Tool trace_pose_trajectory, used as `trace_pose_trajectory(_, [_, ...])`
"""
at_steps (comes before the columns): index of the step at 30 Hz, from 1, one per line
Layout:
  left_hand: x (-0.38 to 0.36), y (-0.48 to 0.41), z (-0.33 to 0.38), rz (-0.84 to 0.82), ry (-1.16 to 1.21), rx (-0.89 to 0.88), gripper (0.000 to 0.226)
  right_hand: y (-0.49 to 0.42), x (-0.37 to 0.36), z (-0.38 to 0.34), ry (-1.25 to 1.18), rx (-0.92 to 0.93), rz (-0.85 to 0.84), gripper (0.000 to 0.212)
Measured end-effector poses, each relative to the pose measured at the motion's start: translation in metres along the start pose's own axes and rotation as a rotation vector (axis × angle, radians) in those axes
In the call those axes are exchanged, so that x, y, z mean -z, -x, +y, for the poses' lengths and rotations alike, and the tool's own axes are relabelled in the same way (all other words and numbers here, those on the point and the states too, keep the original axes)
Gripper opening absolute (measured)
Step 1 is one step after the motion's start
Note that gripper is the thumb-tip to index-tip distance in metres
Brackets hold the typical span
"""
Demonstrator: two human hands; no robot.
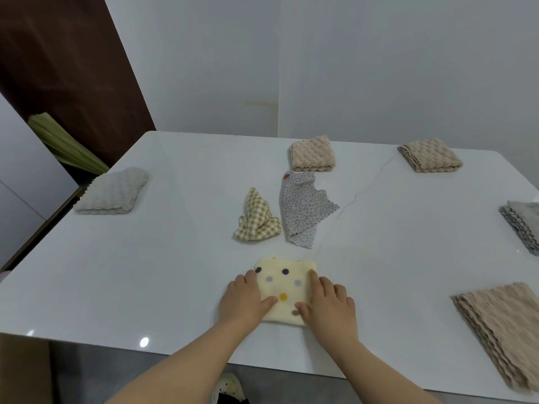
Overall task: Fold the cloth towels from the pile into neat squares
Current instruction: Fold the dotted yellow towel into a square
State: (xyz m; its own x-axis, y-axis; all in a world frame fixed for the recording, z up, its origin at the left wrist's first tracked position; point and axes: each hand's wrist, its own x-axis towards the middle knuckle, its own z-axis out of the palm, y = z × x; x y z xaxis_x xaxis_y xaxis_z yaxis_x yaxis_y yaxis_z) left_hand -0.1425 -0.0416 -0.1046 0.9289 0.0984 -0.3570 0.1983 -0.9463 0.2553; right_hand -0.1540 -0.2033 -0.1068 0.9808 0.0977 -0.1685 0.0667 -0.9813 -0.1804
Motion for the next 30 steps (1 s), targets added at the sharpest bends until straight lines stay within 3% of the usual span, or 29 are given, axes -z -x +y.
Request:
trace_pose_trajectory(3, [0.002,-0.002,0.005,-0.052,0.175,0.125,0.057,-0.004,-0.003,0.0,-0.215,-0.123,-0.072,0.069])
trace_pose_trajectory(8, [0.001,-0.003,0.004,-0.164,0.207,0.152,0.054,-0.001,0.003,0.004,-0.465,-0.215,-0.158,0.019])
trace_pose_trajectory(11, [0.001,-0.001,0.005,-0.183,0.264,0.17,0.048,0.001,0.002,0.008,-0.496,-0.212,-0.176,0.033])
trace_pose_trajectory(13, [0.002,0.001,0.005,-0.188,0.375,0.174,0.037,0.001,0.001,0.008,-0.567,-0.228,-0.177,0.031])
trace_pose_trajectory(20, [0.023,0.008,0.002,-0.152,0.927,0.098,0.005,-0.002,0.024,0.004,-1.137,-0.326,-0.206,0.015])
trace_pose_trajectory(26, [0.052,-0.003,0.005,-0.021,1.144,0.112,0.009,-0.02,0.054,-0.018,-1.29,-0.277,-0.133,0.007])
trace_pose_trajectory(30, [0.078,-0.028,-0.001,0.029,1.167,0.102,0.007,-0.052,0.069,-0.038,-1.308,-0.234,-0.099,0.007])
